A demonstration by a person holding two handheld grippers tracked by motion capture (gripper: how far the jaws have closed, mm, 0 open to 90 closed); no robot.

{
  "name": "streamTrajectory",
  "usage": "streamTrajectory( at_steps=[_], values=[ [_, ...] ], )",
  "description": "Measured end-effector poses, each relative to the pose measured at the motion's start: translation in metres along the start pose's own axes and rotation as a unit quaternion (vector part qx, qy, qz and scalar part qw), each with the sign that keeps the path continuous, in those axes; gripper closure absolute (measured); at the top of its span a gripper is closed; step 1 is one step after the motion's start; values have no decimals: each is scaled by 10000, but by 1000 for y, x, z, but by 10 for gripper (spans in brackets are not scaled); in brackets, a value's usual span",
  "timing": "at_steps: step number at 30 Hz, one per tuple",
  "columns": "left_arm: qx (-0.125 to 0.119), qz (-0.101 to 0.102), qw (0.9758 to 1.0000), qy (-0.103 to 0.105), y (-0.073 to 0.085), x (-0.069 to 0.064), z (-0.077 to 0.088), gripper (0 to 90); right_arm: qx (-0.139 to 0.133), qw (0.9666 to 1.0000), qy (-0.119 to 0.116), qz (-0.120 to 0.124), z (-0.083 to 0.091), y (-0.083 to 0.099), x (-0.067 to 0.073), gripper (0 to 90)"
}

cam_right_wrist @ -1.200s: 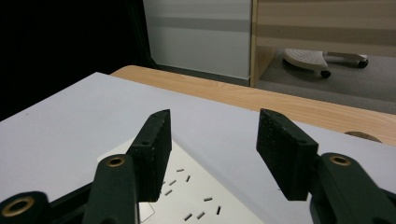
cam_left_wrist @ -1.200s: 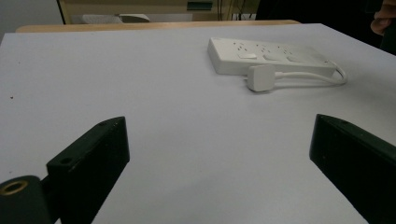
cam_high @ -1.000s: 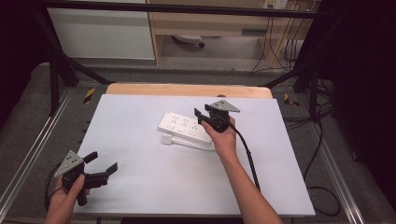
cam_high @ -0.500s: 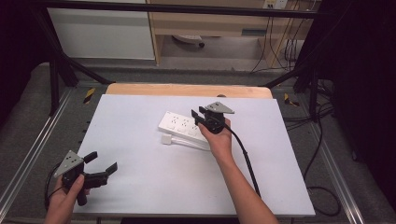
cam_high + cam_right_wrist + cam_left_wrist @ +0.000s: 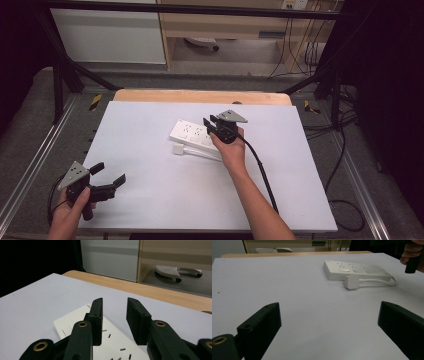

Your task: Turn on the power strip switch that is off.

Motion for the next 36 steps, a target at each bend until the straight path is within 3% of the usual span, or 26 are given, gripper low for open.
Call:
streamTrajectory(
  at_steps=[23,36],
  values=[
    [4,-14,10000,-3,0,0,0,51,68,9997,-159,190,-17,6,19,774],
    [11,-43,10000,-6,0,0,0,51,180,9986,-342,367,-30,15,41,823]
  ],
)
Point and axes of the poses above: each handheld gripper's, and its own axes: z roughly backward along the jaws, y roughly out of its underside, x roughly to its left, the point moved 5 cm from there along -z, roughly forward along the jaws, and after that the axes turned 7 degrees about y, right-handed, at the moved point
